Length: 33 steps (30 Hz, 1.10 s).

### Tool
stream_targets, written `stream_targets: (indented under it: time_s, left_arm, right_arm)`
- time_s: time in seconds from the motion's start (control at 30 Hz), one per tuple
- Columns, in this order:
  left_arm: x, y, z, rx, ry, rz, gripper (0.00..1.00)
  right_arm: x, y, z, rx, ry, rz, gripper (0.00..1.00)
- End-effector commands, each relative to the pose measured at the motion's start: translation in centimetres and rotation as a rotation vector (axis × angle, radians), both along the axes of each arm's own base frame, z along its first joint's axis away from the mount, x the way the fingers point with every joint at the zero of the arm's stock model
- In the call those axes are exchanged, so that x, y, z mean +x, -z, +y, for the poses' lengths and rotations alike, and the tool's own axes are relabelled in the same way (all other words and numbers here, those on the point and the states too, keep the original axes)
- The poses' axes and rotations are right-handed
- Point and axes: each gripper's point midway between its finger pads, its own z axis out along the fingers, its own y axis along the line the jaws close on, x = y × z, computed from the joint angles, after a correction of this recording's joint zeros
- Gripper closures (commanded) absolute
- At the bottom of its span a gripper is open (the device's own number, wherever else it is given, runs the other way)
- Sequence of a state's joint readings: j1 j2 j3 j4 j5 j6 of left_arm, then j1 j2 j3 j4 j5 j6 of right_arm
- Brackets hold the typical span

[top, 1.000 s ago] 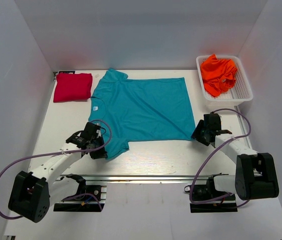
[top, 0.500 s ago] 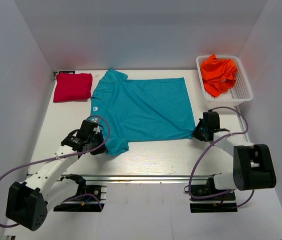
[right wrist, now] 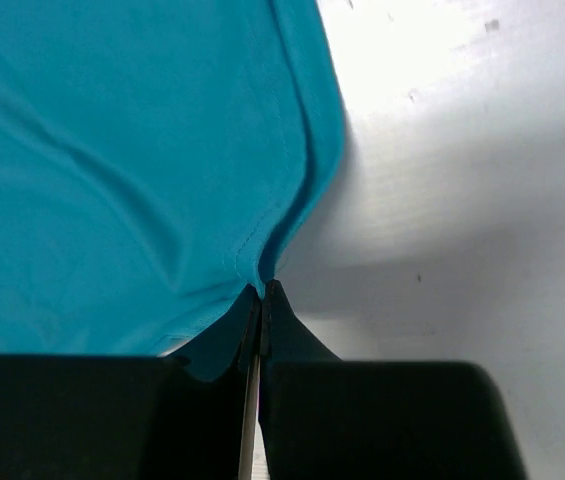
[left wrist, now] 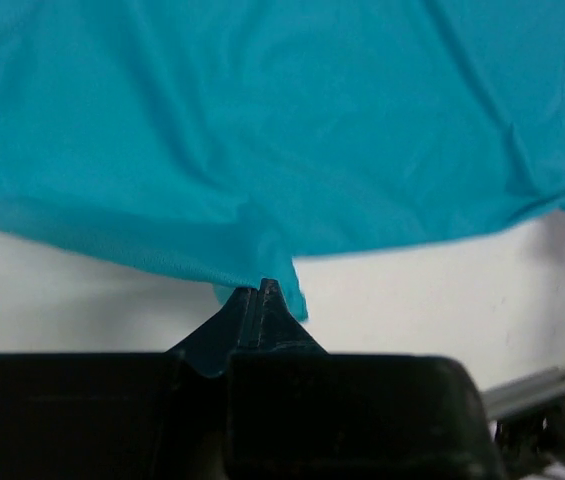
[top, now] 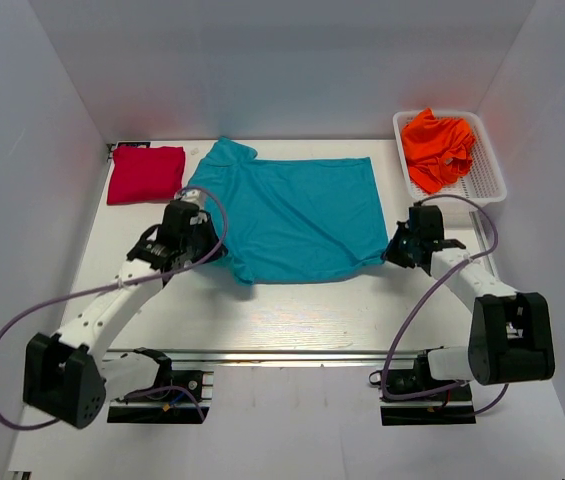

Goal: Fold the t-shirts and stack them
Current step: Grap the side of the flattened tshirt closest away from the robot with both arms

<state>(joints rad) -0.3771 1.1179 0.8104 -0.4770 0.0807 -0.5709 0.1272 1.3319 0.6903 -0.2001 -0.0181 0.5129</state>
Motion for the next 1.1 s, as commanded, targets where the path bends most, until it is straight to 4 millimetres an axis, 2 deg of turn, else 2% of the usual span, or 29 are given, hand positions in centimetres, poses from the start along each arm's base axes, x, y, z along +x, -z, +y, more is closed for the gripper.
stream_targets:
  time_s: [0.0, 0.03, 0.1, 0.13, 0.17, 0.2, 0.23, 0.3, 0.33, 0.37, 0.4, 0.5, 0.53, 0.57, 0.6, 0.67, 0.7, 0.8, 0.83, 0.87, 0.9, 0.93, 0.97, 1.0, 1.07]
  left_arm:
    - [3.8, -2.1, 0.7, 0.055, -0.059, -0.063, 1.00]
    - [5.1, -2.2, 1.0, 0.071, -0.082, -0.060, 1.00]
    - [6.3, -2.2, 1.3, 0.088, -0.097, -0.059, 1.00]
    - [7.1, -2.9, 1.7, 0.091, -0.120, -0.069, 1.00]
    - [7.7, -2.1, 2.0, 0.103, -0.129, -0.041, 1.00]
    - [8.0, -2.1, 1.9, 0.113, -0.122, -0.034, 1.00]
    - [9.0, -2.7, 2.8, 0.117, -0.155, -0.042, 1.00]
    - [10.0, -1.8, 3.3, 0.132, -0.166, -0.019, 1.00]
    - [10.8, -2.4, 3.3, 0.122, -0.169, -0.028, 1.00]
    - [11.4, -2.3, 3.9, 0.124, -0.187, -0.022, 1.00]
    - [11.7, -2.2, 3.7, 0.123, -0.170, -0.019, 1.00]
    - [13.2, -1.5, 4.0, 0.108, -0.177, -0.001, 1.00]
    - [13.9, -1.3, 4.5, 0.116, -0.184, 0.002, 1.00]
    - [14.3, -1.4, 4.3, 0.106, -0.177, -0.005, 1.00]
    - [14.8, -1.5, 4.5, 0.101, -0.173, -0.012, 1.00]
    - [15.8, -0.8, 4.4, 0.096, -0.161, -0.009, 1.00]
    - [16.5, -1.1, 4.6, 0.095, -0.155, -0.019, 1.00]
    - [17.7, 0.0, 3.9, 0.087, -0.123, 0.004, 1.00]
    - [18.3, 0.2, 4.3, 0.086, -0.132, 0.002, 1.00]
    - [18.6, 0.4, 4.2, 0.086, -0.132, 0.005, 1.00]
    - [19.1, 0.5, 5.0, 0.101, -0.157, 0.011, 1.00]
    - [19.1, 1.6, 5.0, 0.106, -0.156, 0.033, 1.00]
    - [19.8, 1.4, 5.5, 0.102, -0.169, 0.019, 1.00]
    - [20.1, 1.5, 6.0, 0.102, -0.180, 0.019, 1.00]
    - [20.9, 2.0, 6.2, 0.096, -0.181, 0.027, 1.00]
  right_arm:
    - [1.6, -1.8, 0.1, -0.024, -0.033, -0.012, 1.00]
    - [2.0, -2.1, 0.2, -0.027, -0.035, -0.017, 1.00]
    - [2.9, -2.6, 0.2, -0.027, -0.035, -0.030, 1.00]
    - [3.4, -2.6, 0.1, -0.026, -0.030, -0.024, 1.00]
    - [4.4, -3.6, 0.3, -0.030, -0.031, -0.046, 1.00]
    - [4.7, -3.8, 0.2, -0.037, -0.034, -0.047, 1.00]
    - [5.0, -3.5, 0.0, -0.049, -0.037, -0.016, 1.00]
    - [6.2, -4.5, 0.1, -0.057, -0.051, -0.035, 1.00]
    - [6.7, -4.1, 0.3, -0.063, -0.059, -0.010, 1.00]
    - [7.6, -4.7, 0.3, -0.065, -0.061, -0.026, 1.00]
    - [7.9, -4.8, 0.2, -0.066, -0.061, -0.024, 1.00]
    - [9.6, -4.3, 0.7, -0.064, -0.080, -0.004, 1.00]
    - [10.3, -4.8, 0.9, -0.064, -0.085, -0.020, 1.00]
    - [10.9, -4.1, 0.8, -0.071, -0.089, 0.008, 1.00]
    - [11.6, -4.6, 0.6, -0.079, -0.083, -0.002, 1.00]
    - [12.2, -3.9, 0.6, -0.089, -0.083, 0.026, 1.00]
    - [12.9, -4.2, 0.6, -0.093, -0.089, 0.011, 1.00]
    - [13.8, -4.1, 0.8, -0.093, -0.091, 0.017, 1.00]
    - [14.0, -3.5, 0.3, -0.118, -0.072, 0.028, 1.00]
    - [14.5, -3.8, 0.4, -0.117, -0.075, 0.021, 1.00]
    - [14.8, -3.4, 0.0, -0.119, -0.064, 0.032, 1.00]
    - [15.0, -3.0, 0.1, -0.123, -0.067, 0.039, 1.00]
    - [15.6, -3.5, 0.0, -0.119, -0.061, 0.028, 1.00]
    - [15.5, -2.5, 0.2, -0.121, -0.065, 0.052, 1.00]
    - [16.0, -2.7, 0.0, -0.115, -0.058, 0.047, 1.00]
